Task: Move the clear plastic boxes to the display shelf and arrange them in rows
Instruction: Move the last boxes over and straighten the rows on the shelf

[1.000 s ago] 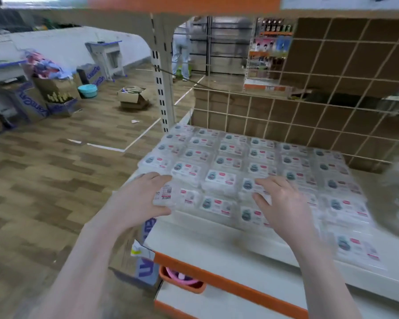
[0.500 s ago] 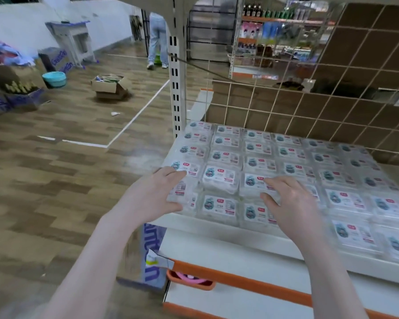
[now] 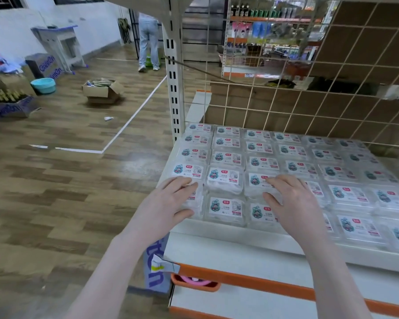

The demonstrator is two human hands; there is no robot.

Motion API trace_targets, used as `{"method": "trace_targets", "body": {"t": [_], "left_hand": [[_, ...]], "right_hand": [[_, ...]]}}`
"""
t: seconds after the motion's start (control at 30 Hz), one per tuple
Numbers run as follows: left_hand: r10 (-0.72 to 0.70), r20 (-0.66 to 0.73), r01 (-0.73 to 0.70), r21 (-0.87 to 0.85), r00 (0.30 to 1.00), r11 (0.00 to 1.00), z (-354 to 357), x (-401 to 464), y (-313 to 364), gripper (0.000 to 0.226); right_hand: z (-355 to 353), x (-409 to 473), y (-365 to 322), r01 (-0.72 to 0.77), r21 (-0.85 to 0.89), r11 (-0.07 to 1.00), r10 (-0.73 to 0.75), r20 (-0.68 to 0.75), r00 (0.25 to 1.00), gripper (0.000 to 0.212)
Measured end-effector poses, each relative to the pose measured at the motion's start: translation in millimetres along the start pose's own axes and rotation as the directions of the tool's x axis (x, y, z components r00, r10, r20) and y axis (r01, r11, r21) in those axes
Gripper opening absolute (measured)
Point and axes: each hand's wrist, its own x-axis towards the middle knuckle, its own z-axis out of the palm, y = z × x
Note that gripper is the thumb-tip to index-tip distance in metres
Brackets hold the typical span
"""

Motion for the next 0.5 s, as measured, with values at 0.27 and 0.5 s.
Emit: {"method": "trace_targets", "body": {"t": [0.27,0.5], "left_hand": [[0.006,0.045,-0.005,-0.021,0.999,1.0,-0.7,0.8,6.4,0.054],[-0.009,0.025,0.009,-0.009,1.0,1.0,2.2,-2.2,7.8,0.056]], "right_hand": [[0.2,-2.2,-0.4,-0.006,-0.019,1.0,0.006,0.007,1.0,0.033],[-6.2,-6.1,-5.2,-0.052,-0.002,0.999,0.053,0.039,0.998,0.033]]}}
